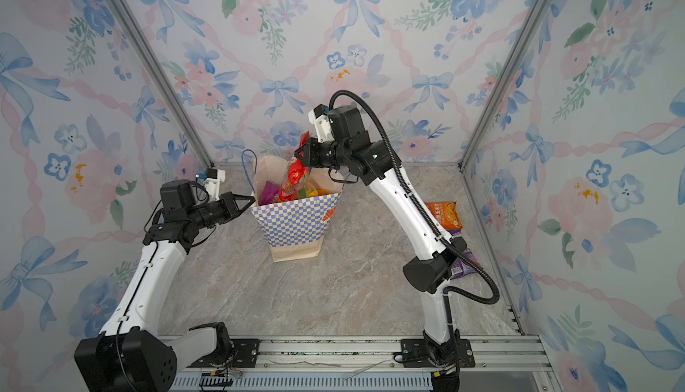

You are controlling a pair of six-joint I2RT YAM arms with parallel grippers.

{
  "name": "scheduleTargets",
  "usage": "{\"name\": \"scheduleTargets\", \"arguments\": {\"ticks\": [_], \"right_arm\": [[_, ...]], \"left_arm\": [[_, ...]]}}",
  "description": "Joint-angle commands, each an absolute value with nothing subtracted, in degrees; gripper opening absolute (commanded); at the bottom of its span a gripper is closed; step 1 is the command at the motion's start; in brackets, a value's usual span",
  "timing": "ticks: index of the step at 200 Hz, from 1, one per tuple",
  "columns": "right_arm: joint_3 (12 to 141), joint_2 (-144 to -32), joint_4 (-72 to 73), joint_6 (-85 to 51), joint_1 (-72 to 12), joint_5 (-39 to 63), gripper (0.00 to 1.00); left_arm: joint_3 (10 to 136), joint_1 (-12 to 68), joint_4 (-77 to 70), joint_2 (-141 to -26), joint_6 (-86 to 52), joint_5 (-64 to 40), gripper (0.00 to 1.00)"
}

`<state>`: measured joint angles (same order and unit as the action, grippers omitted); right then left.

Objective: Place the snacks into the paper bag
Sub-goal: Place the snack in the paper bag.

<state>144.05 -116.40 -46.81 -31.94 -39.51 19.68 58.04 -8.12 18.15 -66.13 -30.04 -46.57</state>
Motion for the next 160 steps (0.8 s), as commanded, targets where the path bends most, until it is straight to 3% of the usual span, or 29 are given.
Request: {"name": "scheduleTargets", "arguments": {"ticks": [1, 160], "right_arm": [[147.34, -117.25, -40.87, -31.18, -39.86, 18.66, 0.0], [147.74, -122.24, -42.84, -28.47, -44.3, 13.57, 0.0]], "left_arm": [[58.91, -8.35, 17.67, -64.41, -29.01, -48.93, 0.0], [58.76, -8.35, 17.66, -64.07, -29.1, -48.7, 0.0]]}}
